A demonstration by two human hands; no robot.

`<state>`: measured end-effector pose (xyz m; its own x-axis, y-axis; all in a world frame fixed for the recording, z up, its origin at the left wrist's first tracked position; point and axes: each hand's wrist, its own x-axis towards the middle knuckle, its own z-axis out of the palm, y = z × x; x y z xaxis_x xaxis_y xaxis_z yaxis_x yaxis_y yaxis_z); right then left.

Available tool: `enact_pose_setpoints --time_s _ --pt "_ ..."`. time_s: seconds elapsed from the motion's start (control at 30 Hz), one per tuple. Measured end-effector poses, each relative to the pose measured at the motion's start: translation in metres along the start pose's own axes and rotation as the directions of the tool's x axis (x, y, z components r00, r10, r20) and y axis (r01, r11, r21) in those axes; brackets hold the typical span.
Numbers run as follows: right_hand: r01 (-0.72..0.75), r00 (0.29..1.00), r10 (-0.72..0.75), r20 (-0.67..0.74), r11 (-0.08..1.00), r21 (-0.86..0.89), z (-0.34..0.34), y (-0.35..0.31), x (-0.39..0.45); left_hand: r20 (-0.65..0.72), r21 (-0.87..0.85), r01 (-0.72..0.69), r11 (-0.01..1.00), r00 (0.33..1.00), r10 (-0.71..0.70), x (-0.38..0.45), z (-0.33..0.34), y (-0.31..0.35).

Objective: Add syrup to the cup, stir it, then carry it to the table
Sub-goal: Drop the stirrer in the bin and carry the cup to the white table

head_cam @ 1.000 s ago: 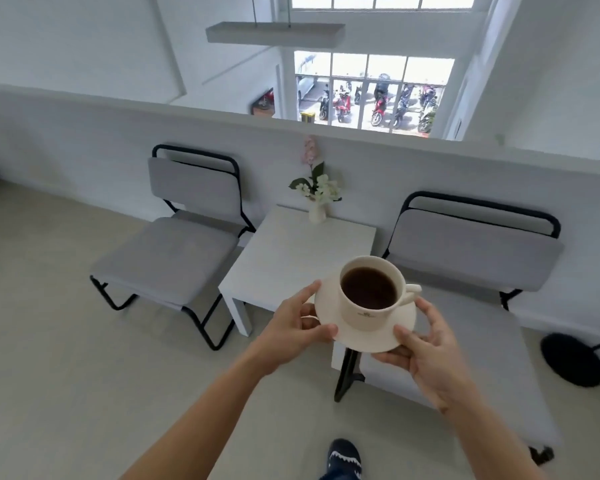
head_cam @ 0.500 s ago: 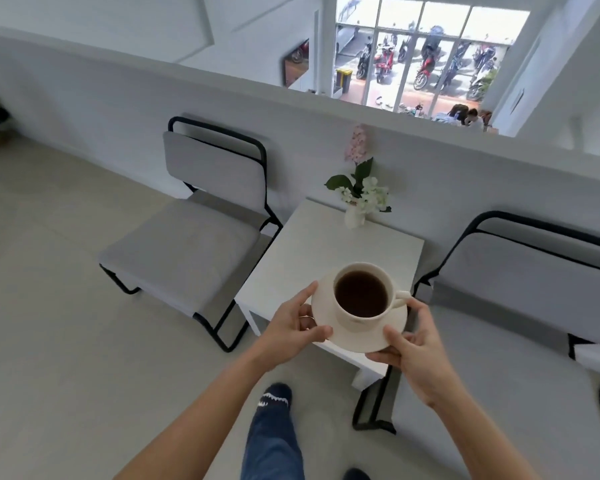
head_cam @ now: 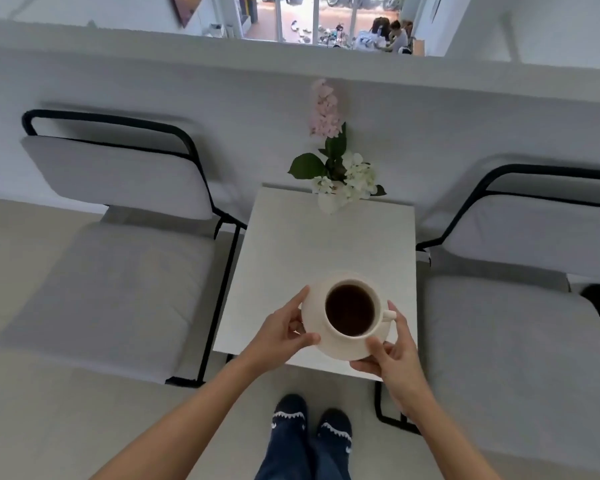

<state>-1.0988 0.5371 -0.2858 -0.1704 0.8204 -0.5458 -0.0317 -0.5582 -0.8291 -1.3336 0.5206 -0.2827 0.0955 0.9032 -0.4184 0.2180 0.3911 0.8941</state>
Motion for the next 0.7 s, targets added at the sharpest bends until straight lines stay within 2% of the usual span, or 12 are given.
enact_pose_setpoints --time_s 0.4,0.7 --pt "-0.109 0.993 0.105 -0.059 0.991 -0.082 0.004 0.109 0.151 0.009 0.145 0.071 0.987 0.997 -0.073 0.130 -0.014 -0.142" --pt "-0.146 0.987 0.137 -0.083 0.982 -0.122 0.004 0.162 0.205 -0.009 0.137 0.127 0.982 0.992 -0.127 0.173 -0.011 -0.211"
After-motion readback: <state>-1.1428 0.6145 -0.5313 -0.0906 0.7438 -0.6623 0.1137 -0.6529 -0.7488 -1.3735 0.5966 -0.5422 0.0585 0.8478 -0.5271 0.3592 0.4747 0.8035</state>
